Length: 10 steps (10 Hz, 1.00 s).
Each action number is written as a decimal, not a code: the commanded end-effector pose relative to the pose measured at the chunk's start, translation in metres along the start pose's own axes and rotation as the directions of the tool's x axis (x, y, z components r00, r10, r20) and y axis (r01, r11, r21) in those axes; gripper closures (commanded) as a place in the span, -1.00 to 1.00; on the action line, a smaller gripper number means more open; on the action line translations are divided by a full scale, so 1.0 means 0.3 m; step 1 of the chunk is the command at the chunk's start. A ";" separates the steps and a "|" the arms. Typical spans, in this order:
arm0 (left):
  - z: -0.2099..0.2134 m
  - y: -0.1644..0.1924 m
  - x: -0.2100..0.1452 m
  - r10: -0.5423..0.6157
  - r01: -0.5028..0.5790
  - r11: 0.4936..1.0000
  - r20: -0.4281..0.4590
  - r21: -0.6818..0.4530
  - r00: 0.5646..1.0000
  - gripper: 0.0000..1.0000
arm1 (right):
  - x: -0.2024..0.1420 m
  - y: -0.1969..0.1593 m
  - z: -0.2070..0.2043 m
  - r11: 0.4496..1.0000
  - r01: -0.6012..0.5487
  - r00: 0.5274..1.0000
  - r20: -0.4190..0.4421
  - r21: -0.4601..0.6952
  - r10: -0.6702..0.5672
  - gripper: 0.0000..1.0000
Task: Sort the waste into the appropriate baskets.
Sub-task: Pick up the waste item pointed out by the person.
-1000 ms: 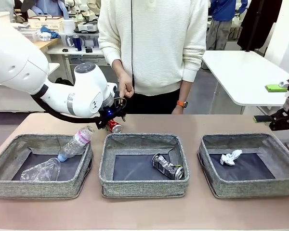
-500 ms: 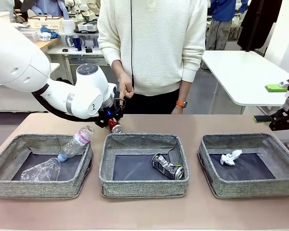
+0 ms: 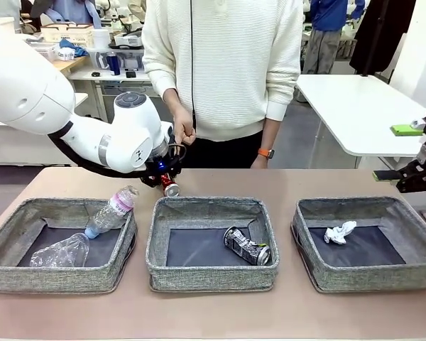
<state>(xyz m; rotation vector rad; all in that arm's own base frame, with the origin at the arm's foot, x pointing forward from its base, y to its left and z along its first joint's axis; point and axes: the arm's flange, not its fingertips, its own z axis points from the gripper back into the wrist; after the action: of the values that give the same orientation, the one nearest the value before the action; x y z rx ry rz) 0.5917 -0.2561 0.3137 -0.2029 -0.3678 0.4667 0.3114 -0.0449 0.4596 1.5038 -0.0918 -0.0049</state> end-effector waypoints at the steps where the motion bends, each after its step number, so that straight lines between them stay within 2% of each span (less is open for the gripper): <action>1: -0.012 -0.017 -0.015 0.005 -0.005 0.998 -0.006 0.063 1.000 1.00 | -0.001 0.019 -0.001 1.000 0.019 1.000 0.001 0.010 -0.019 -1.00; 3: 0.106 0.021 0.006 -0.050 0.056 0.995 -0.073 0.088 0.996 1.00 | -0.001 0.019 -0.001 1.000 0.019 1.000 0.001 0.010 -0.019 -1.00; 5: 0.384 0.118 0.017 -0.214 0.234 0.971 -0.248 0.054 0.945 1.00 | -0.001 0.019 -0.001 1.000 0.019 1.000 0.001 0.010 -0.019 -1.00; 6: 0.520 0.156 0.013 -0.264 0.282 0.959 -0.272 0.029 0.925 1.00 | -0.001 0.019 -0.001 1.000 0.019 1.000 0.001 0.010 -0.019 -1.00; 7: 0.640 0.171 0.008 -0.289 0.293 0.956 -0.232 -0.021 0.929 1.00 | -0.001 0.019 -0.001 1.000 0.019 1.000 0.001 0.010 -0.019 -1.00; 9: 0.851 0.202 -0.051 -0.377 0.367 0.926 -0.203 -0.087 0.904 1.00 | -0.001 0.019 -0.001 1.000 0.019 1.000 0.001 0.010 -0.019 -1.00; 10: 0.906 0.214 -0.092 -0.343 0.329 0.938 -0.156 -0.110 0.926 1.00 | -0.001 0.019 -0.001 1.000 0.019 1.000 0.001 0.010 -0.019 -1.00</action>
<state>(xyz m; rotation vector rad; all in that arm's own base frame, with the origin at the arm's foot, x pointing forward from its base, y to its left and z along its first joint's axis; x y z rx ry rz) 0.4515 -0.1882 0.5483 -0.2042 -0.2169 0.0842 0.3114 -0.0451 0.4598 1.5037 -0.0924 -0.0049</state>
